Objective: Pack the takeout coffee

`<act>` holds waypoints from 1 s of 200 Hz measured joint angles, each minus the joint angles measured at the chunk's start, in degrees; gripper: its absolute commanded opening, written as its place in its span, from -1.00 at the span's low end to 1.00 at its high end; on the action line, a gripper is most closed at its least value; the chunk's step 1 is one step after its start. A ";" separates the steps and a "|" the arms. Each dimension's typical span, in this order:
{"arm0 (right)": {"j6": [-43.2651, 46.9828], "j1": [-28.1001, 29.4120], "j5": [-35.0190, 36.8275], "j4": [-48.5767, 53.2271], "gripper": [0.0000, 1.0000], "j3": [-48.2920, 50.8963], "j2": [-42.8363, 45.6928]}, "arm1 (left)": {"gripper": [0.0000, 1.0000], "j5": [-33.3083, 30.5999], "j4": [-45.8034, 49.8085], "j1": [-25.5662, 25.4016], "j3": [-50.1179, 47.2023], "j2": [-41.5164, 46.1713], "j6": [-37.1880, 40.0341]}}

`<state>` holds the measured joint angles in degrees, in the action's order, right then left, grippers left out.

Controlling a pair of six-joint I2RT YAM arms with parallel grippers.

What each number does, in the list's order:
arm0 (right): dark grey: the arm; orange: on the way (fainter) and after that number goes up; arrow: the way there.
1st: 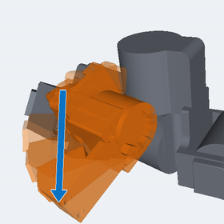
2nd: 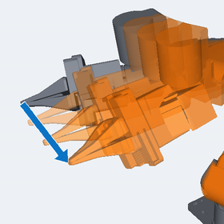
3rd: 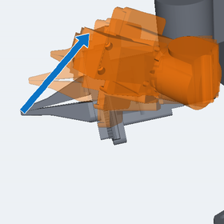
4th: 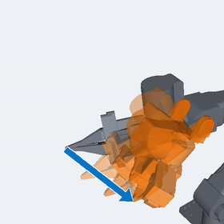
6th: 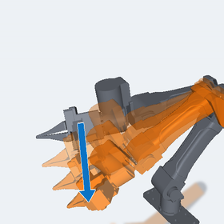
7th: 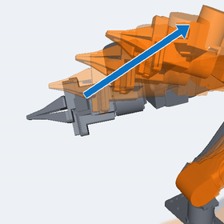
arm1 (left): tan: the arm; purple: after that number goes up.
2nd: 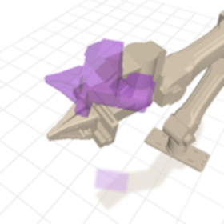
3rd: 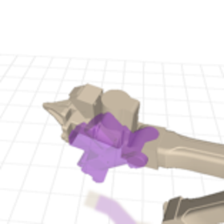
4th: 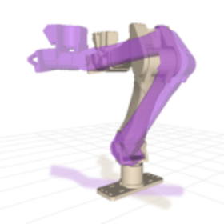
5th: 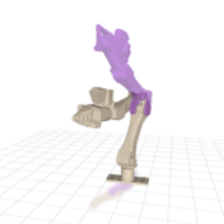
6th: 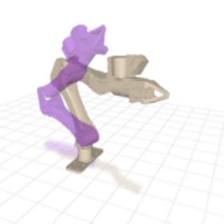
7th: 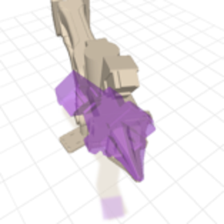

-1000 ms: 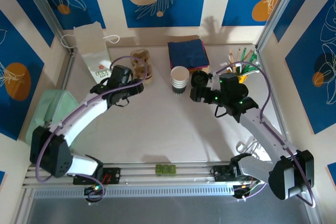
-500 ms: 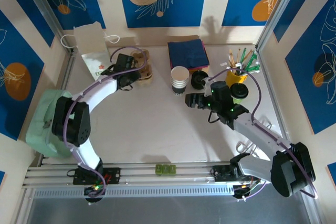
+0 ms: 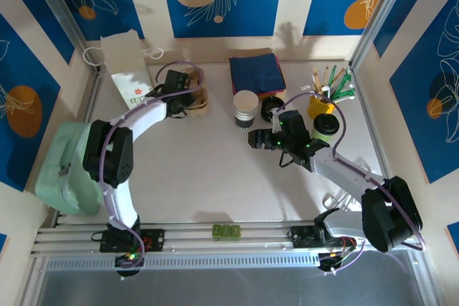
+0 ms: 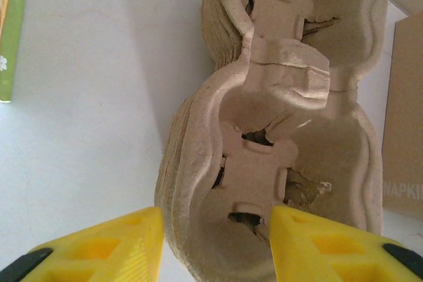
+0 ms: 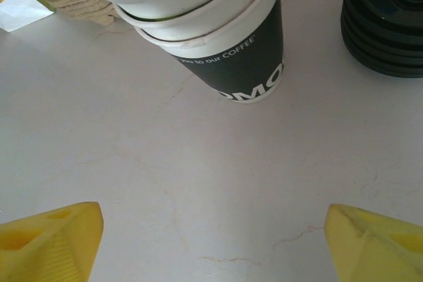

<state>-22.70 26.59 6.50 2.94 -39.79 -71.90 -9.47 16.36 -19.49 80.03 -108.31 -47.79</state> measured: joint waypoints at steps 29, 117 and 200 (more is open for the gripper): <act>0.00 0.00 0.70 -0.09 0.74 0.00 0.31 | -0.19 0.02 -0.72 0.04 0.24 -1.20 -0.52; 0.02 0.00 1.27 -0.48 0.74 0.00 0.55 | -0.52 1.09 -2.75 0.37 0.28 -1.81 -2.60; 0.04 0.00 1.55 -0.66 0.74 0.00 0.55 | -0.81 2.60 -7.54 0.85 -1.73 -1.22 -3.21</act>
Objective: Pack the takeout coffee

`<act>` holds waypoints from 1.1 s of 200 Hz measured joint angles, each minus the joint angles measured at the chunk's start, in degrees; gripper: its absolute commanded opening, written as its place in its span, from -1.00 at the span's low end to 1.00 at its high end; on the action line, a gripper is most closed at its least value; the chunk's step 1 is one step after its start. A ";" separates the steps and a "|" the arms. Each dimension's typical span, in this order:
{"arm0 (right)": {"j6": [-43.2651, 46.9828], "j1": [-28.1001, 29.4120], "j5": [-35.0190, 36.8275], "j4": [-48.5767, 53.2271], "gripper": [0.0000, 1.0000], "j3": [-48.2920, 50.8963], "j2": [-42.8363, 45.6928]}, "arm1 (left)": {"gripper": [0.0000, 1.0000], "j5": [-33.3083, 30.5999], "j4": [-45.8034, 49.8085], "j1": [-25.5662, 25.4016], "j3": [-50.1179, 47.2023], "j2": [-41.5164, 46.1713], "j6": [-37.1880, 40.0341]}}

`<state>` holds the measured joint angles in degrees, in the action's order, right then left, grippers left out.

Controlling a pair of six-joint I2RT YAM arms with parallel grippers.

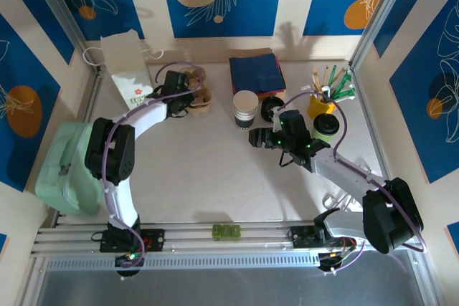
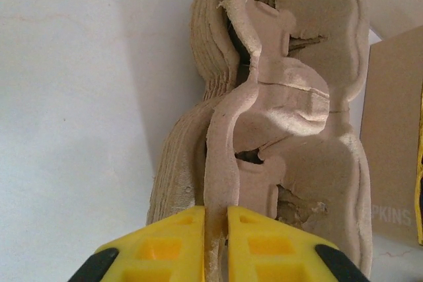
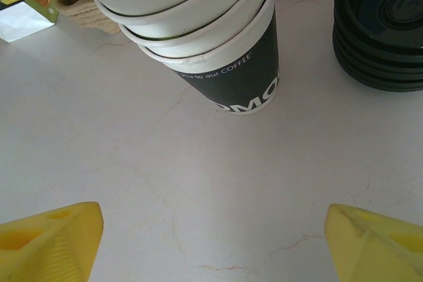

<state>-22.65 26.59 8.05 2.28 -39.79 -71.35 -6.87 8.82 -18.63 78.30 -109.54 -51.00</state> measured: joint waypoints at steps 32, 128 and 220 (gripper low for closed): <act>0.00 0.00 0.31 -0.02 0.74 0.00 0.00 | -0.89 0.98 -2.29 0.24 -1.25 1.53 -0.20; 0.15 0.04 0.59 -0.15 0.74 0.00 0.00 | -1.00 3.48 -5.46 0.70 -2.29 8.00 -0.66; 0.22 0.04 0.42 -0.17 0.73 0.00 1.79 | -1.00 8.63 2.58 0.79 -4.00 25.55 3.34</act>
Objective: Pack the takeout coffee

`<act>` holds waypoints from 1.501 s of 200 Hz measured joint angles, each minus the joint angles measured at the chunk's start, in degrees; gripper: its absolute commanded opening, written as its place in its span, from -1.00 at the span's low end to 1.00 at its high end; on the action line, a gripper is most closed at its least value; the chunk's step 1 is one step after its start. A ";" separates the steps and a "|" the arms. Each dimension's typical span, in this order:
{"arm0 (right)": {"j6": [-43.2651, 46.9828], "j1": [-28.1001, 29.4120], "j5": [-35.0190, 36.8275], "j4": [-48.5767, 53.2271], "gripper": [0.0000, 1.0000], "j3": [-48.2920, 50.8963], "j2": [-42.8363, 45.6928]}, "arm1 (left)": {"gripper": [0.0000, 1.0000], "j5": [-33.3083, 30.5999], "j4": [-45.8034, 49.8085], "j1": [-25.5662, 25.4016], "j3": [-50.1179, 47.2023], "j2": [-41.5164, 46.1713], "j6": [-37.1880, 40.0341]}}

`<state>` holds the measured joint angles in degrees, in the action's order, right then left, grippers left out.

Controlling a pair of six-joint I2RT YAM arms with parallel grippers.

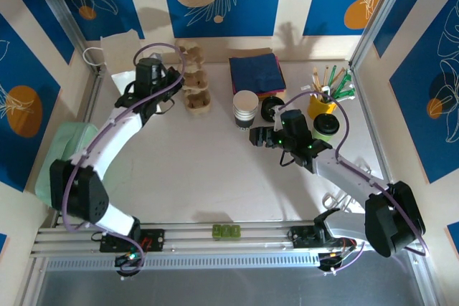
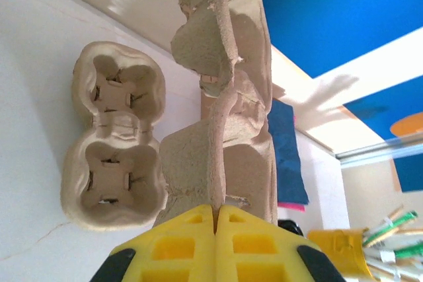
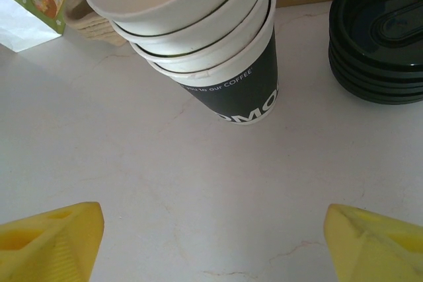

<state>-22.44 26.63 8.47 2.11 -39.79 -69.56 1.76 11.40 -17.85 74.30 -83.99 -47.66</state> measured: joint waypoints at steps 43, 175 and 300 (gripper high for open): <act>2.54 1.14 -1.95 1.03 0.73 -0.42 2.86 | -1.00 2.95 10.10 0.02 -2.29 11.52 6.49; 12.46 20.26 -2.27 35.89 0.69 -42.88 -10.36 | -1.00 28.55 28.63 0.02 -12.48 24.41 19.78; 13.70 29.66 9.42 48.78 0.51 -53.05 -22.27 | -1.00 34.67 30.14 -0.07 -16.37 30.05 24.00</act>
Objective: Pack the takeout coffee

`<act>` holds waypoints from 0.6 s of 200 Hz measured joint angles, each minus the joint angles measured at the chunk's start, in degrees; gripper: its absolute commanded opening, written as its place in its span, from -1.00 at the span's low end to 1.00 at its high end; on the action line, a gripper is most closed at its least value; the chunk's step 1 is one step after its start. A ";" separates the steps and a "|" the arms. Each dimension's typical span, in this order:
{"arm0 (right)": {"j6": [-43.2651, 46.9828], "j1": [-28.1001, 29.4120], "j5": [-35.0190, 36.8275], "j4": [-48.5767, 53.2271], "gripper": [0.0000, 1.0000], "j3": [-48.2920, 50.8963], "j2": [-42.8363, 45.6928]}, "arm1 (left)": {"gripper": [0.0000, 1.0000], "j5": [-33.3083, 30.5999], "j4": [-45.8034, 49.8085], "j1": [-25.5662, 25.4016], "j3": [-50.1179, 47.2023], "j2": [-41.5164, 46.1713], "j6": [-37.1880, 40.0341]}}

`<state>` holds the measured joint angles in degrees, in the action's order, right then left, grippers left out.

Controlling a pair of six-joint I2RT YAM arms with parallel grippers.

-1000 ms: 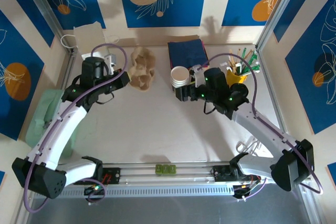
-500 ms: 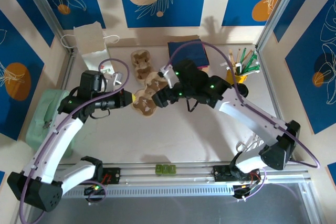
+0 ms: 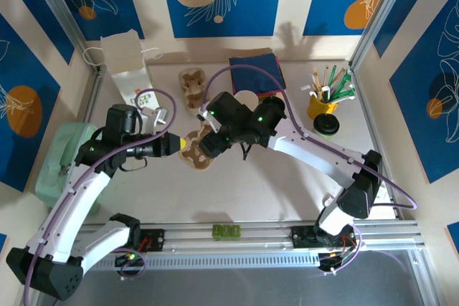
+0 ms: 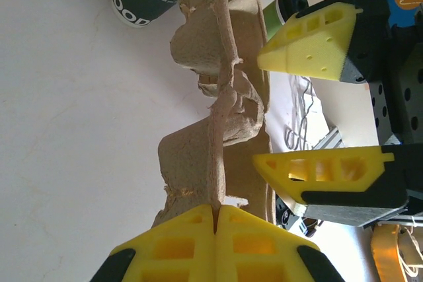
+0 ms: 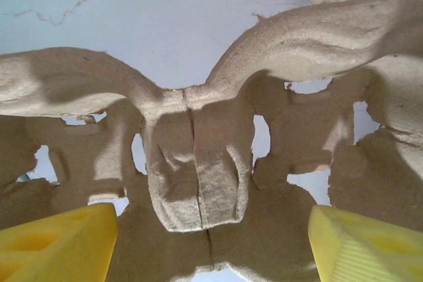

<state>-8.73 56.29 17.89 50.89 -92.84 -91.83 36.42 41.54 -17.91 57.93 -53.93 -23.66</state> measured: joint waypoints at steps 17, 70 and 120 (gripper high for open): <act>-0.02 0.11 0.20 -0.04 0.47 -0.17 -0.55 | -1.00 0.37 -0.17 0.00 -0.52 0.13 0.00; -0.55 0.35 0.42 -0.20 0.29 -0.94 -2.49 | -1.00 1.03 -0.81 0.00 -1.33 0.31 -0.02; -0.92 0.44 0.96 -0.11 0.19 -1.01 -4.04 | -1.00 1.07 -1.99 0.00 -1.64 0.63 -0.26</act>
<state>-9.65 56.73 18.85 50.78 -93.84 -95.88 37.50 39.55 -17.91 56.29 -53.30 -23.92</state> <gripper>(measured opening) 0.611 0.051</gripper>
